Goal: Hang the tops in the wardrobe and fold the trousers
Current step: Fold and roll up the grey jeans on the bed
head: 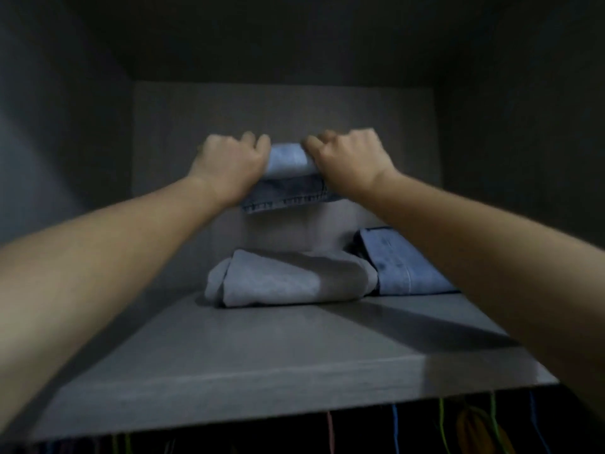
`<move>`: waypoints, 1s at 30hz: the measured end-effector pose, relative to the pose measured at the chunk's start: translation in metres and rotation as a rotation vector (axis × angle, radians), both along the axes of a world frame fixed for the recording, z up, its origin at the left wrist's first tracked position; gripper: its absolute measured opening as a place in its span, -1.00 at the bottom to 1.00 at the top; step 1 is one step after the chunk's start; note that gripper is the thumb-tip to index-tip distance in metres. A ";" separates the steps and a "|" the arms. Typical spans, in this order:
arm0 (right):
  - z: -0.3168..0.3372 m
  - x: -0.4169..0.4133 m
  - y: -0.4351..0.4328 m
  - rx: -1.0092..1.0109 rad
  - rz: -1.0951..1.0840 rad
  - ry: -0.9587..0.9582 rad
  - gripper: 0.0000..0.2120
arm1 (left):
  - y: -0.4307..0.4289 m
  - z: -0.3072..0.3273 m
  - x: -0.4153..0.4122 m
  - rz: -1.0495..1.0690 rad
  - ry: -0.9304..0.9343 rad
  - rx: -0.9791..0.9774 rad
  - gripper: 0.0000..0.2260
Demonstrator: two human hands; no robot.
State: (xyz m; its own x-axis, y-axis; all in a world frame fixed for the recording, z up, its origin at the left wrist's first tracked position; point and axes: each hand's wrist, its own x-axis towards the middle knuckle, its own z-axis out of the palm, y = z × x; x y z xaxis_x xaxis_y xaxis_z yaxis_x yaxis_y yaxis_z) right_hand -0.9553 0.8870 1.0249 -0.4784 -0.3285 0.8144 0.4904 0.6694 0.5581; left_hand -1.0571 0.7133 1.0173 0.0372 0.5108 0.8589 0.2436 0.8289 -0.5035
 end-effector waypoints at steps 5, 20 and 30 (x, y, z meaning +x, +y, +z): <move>-0.052 -0.034 0.012 -0.191 -0.129 -0.425 -0.62 | 0.018 -0.042 -0.032 0.174 -0.304 -0.343 -0.70; -0.065 -0.019 0.009 -0.669 -0.121 -0.872 -0.04 | -0.012 -0.070 -0.026 0.011 -1.107 -0.354 0.05; -0.056 0.040 0.016 -0.550 0.052 -0.432 -0.27 | -0.028 -0.054 0.034 0.000 -0.423 -0.105 -0.41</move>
